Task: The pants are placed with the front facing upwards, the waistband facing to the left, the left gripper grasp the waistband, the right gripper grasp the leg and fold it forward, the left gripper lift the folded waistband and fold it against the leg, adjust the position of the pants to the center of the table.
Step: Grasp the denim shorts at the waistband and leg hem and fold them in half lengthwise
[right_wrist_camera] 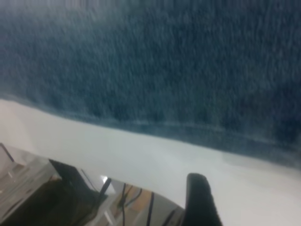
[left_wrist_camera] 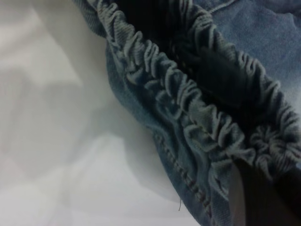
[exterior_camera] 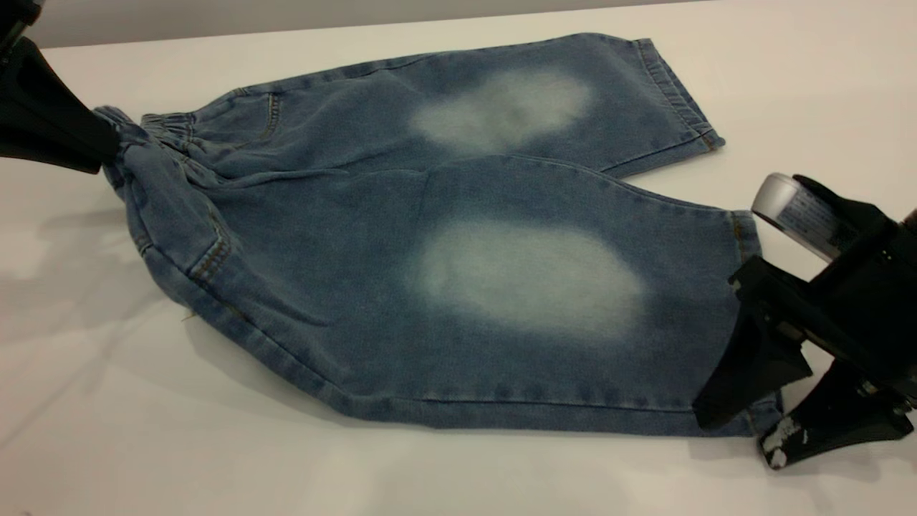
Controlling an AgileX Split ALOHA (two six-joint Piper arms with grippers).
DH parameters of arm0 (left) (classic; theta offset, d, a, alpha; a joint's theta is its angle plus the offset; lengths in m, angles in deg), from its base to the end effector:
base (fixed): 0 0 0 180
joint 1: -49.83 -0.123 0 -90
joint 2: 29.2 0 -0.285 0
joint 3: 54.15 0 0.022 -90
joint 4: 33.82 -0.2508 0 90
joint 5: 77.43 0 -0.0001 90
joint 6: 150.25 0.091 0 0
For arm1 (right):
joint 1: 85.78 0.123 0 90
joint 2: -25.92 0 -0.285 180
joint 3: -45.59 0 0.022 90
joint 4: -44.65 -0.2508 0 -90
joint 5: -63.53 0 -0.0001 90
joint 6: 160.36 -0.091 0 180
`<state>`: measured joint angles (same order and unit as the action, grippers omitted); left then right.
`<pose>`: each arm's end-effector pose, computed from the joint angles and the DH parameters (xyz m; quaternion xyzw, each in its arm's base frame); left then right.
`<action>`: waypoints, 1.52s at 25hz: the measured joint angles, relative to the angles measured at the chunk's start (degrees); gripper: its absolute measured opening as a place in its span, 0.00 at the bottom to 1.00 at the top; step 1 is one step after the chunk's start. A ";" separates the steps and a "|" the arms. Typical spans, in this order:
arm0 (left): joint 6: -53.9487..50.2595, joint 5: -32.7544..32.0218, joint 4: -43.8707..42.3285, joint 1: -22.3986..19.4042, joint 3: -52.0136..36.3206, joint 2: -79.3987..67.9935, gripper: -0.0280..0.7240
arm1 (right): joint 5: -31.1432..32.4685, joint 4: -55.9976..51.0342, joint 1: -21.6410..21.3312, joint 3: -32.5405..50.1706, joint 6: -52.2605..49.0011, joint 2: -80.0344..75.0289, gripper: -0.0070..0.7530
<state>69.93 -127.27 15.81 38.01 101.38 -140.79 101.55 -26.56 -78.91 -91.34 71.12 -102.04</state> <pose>0.3074 0.0101 0.1492 -0.0560 0.9491 -0.2959 0.0923 0.2214 0.0802 0.0298 -0.0825 -0.9475 -0.2921 0.1006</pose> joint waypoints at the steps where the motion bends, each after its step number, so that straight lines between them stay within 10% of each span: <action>1: 0.00 0.00 0.00 0.00 0.00 0.00 0.17 | -0.27 -0.61 0.00 0.00 0.54 0.00 0.54; 10: 0.00 0.00 0.00 0.00 0.00 0.00 0.17 | -3.46 -5.53 0.00 0.00 3.30 0.04 0.44; 20: 0.00 -1.09 -0.05 0.00 0.00 0.00 0.17 | -7.53 -8.17 0.00 -0.06 6.53 -0.01 0.05; 38: -7.59 -4.06 -7.29 4.78 -0.11 2.68 0.17 | 0.55 9.77 -0.05 0.61 -9.39 14.84 0.03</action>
<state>62.34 -131.34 8.52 42.79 101.27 -138.11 102.10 -16.79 -78.97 -90.73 61.73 -87.20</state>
